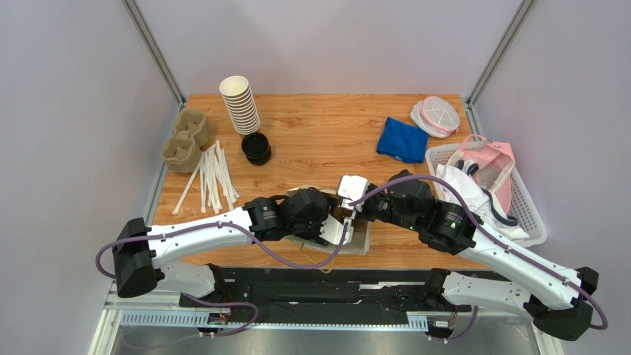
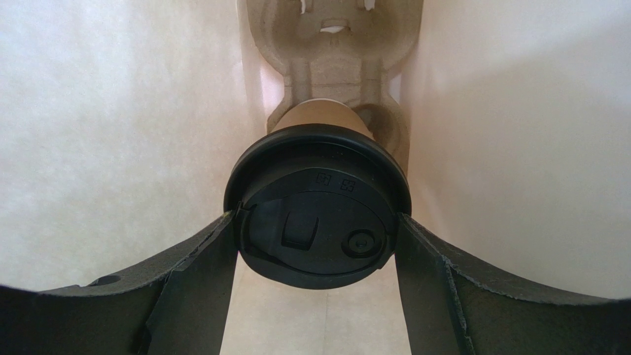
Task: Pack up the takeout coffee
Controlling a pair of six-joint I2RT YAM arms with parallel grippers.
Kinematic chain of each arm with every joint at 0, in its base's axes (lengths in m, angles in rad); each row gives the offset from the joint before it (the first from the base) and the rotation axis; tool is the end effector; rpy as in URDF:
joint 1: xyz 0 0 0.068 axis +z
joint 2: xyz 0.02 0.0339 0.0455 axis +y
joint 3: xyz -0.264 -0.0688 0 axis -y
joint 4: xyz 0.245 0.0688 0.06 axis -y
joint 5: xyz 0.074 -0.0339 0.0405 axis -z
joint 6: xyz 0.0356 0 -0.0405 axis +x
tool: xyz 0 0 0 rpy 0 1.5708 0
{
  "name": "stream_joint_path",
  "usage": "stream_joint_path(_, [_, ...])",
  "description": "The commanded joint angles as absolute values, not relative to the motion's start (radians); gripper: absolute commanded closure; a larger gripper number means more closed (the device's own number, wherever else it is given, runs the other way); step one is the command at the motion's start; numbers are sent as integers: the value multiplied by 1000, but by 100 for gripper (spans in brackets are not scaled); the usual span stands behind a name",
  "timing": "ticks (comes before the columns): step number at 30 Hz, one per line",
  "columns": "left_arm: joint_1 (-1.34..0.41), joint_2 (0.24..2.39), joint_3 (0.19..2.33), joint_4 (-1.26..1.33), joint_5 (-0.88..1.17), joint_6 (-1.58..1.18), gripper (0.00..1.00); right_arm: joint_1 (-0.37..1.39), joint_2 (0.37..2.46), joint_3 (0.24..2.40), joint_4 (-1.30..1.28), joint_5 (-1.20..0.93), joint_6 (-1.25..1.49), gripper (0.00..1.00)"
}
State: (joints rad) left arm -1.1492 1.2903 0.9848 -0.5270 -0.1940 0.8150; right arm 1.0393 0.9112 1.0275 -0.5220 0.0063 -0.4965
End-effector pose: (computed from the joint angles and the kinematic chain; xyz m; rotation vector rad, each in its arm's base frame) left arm 0.1175 -0.2453 0.2701 1.9317 1.3976 0.0753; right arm 0.0992 0.1683 0.3669 -1.3813 1.4365 0.3459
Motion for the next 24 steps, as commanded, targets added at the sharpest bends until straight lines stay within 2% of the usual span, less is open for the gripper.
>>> stream_joint_path(1, [-1143, 1310, 1038, -564, -192, 828, 89, 1045, 900, 1068, -468, -28, -476, 100])
stream_joint_path(13, [-1143, 1316, 1114, -701, -209, 833, 90, 1045, 910, 1063, -468, -9, -468, 100])
stream_joint_path(24, [-1138, 1338, 1086, -660, -219, 841, 90, 1043, 914, 1057, -448, -23, -457, 100])
